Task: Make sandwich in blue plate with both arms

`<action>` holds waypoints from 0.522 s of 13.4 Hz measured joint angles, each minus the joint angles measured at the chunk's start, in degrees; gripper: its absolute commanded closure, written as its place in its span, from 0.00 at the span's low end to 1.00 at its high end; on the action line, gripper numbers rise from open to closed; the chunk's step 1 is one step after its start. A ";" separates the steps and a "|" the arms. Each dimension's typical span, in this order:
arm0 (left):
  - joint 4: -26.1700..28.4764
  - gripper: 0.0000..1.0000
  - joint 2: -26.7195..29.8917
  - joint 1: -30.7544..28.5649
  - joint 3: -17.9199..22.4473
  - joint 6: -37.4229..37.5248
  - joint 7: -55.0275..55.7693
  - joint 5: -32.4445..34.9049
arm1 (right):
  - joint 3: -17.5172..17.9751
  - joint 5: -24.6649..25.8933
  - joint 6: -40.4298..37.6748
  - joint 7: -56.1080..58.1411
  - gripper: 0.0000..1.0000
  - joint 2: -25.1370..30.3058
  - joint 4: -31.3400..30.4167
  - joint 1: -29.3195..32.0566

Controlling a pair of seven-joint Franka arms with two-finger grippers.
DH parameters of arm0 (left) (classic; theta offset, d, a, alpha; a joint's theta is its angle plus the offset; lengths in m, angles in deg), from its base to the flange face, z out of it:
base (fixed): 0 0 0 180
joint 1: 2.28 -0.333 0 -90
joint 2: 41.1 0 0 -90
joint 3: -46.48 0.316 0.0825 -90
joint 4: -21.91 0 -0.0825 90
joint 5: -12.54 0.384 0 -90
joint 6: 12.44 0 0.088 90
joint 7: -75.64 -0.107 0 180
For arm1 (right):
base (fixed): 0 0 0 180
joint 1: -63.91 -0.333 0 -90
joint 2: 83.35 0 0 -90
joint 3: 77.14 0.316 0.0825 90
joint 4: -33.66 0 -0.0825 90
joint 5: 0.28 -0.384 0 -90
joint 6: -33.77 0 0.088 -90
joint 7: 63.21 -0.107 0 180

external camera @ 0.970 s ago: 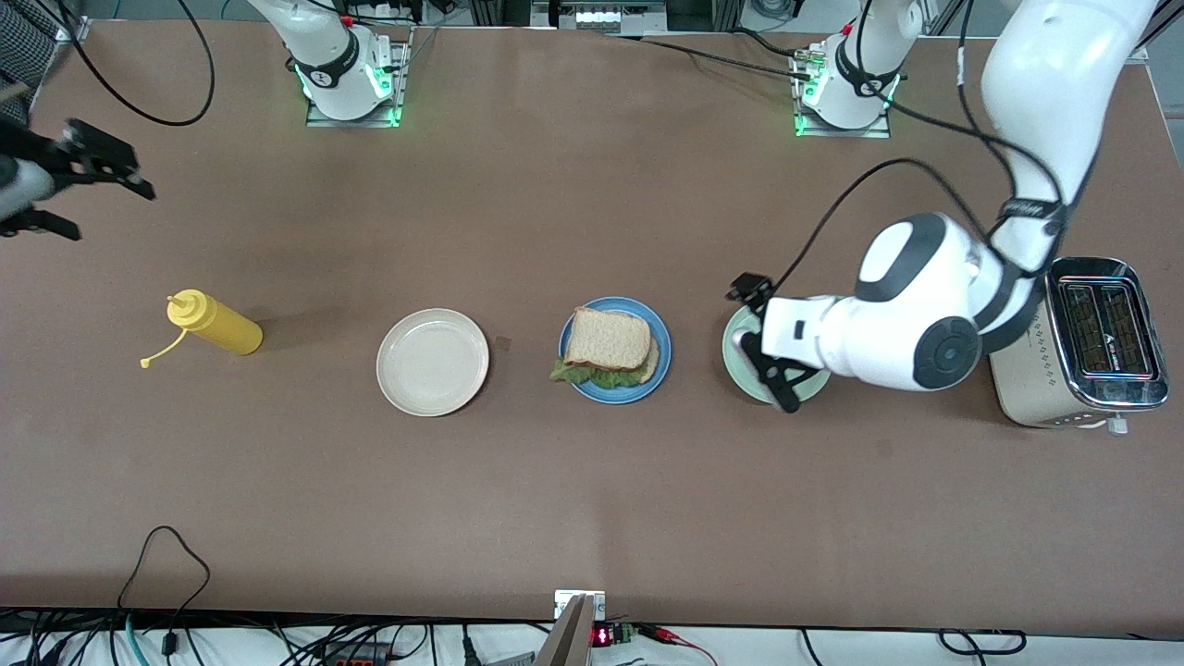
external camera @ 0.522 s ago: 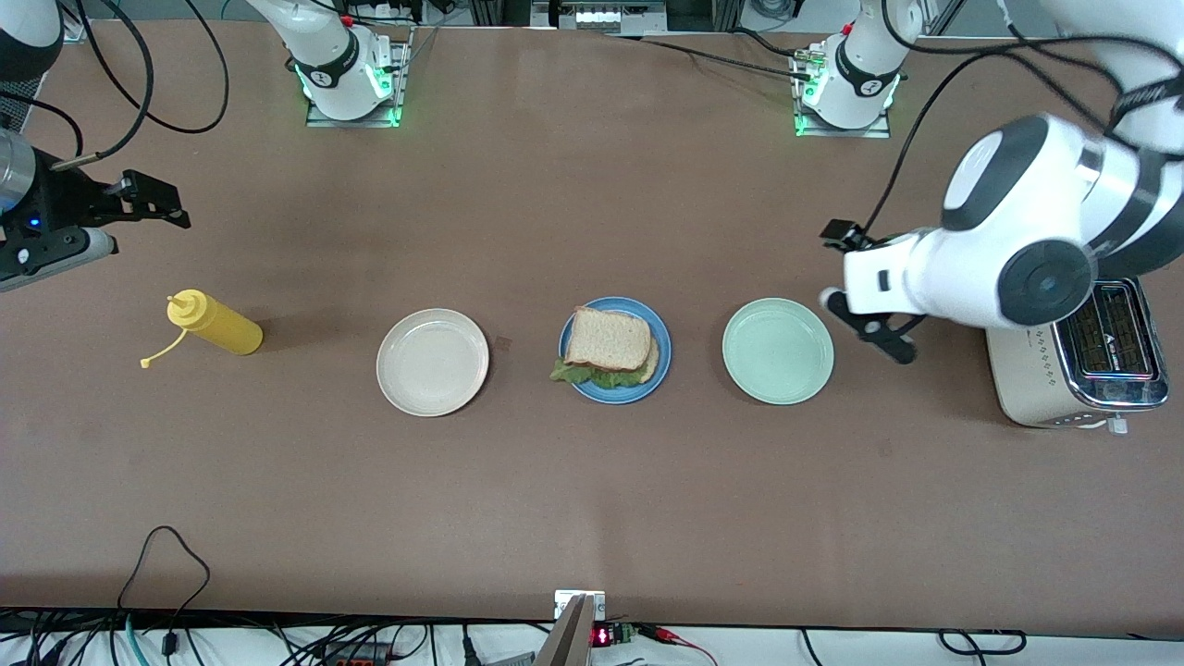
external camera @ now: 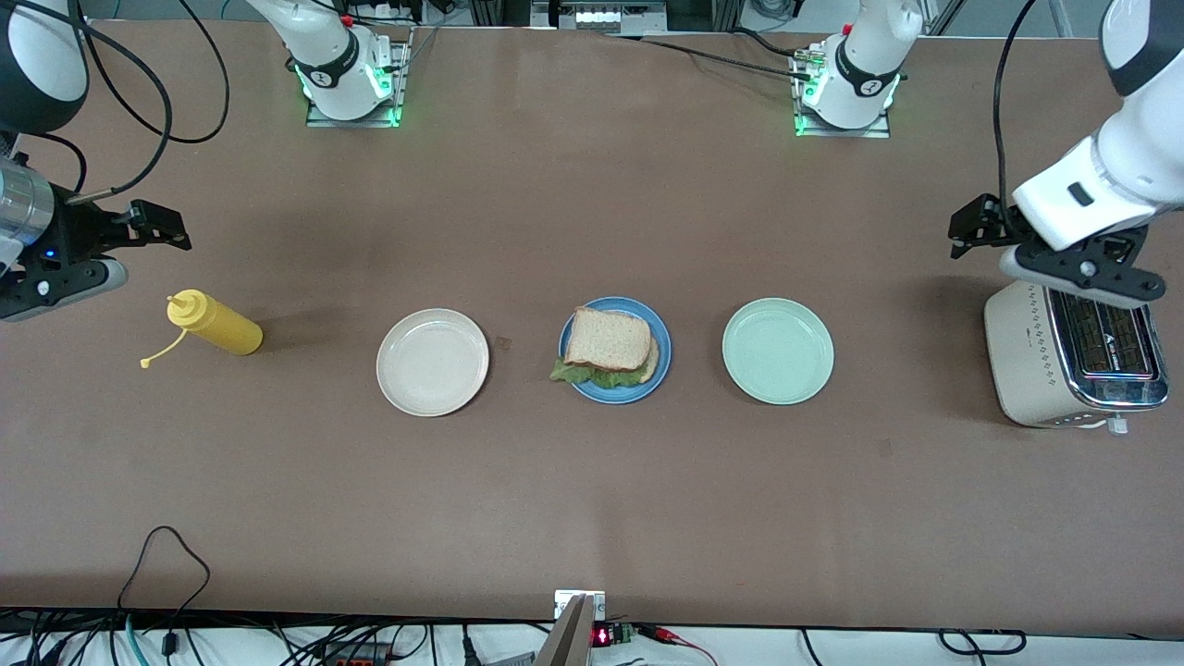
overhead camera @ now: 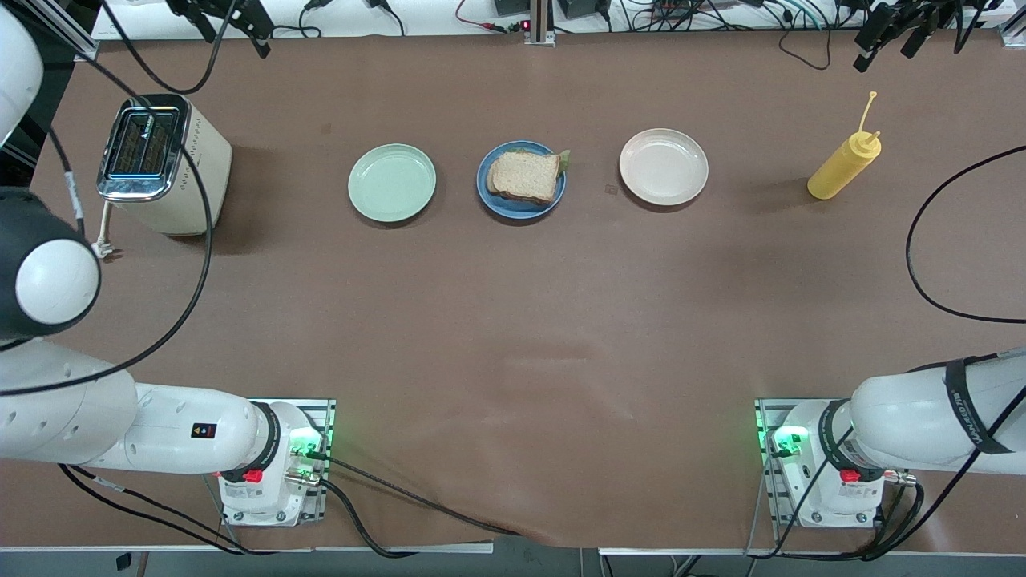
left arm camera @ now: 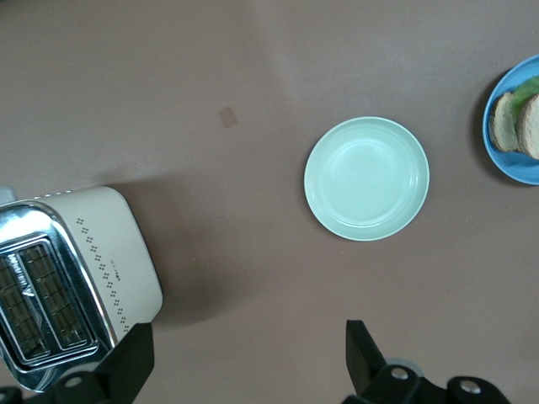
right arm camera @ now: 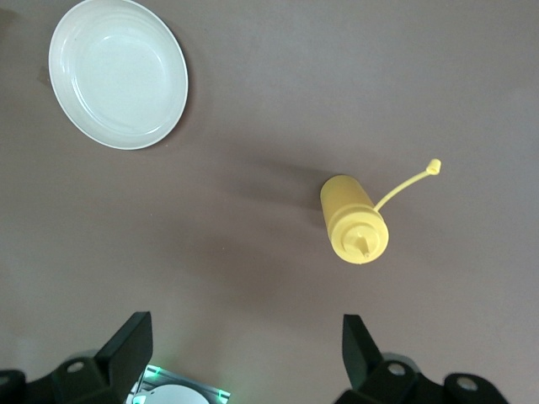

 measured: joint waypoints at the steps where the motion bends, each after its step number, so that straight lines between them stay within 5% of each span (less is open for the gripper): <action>1: 1.38 0.00 1.20 0.13 0.19 -0.45 0.20 -0.04 | -0.77 0.09 0.30 -0.12 0.00 -0.08 0.06 -1.12; 7: 3.06 0.00 2.28 0.64 0.28 -0.56 1.76 -0.19 | -3.89 0.28 0.36 -1.12 0.00 0.61 -0.27 -4.74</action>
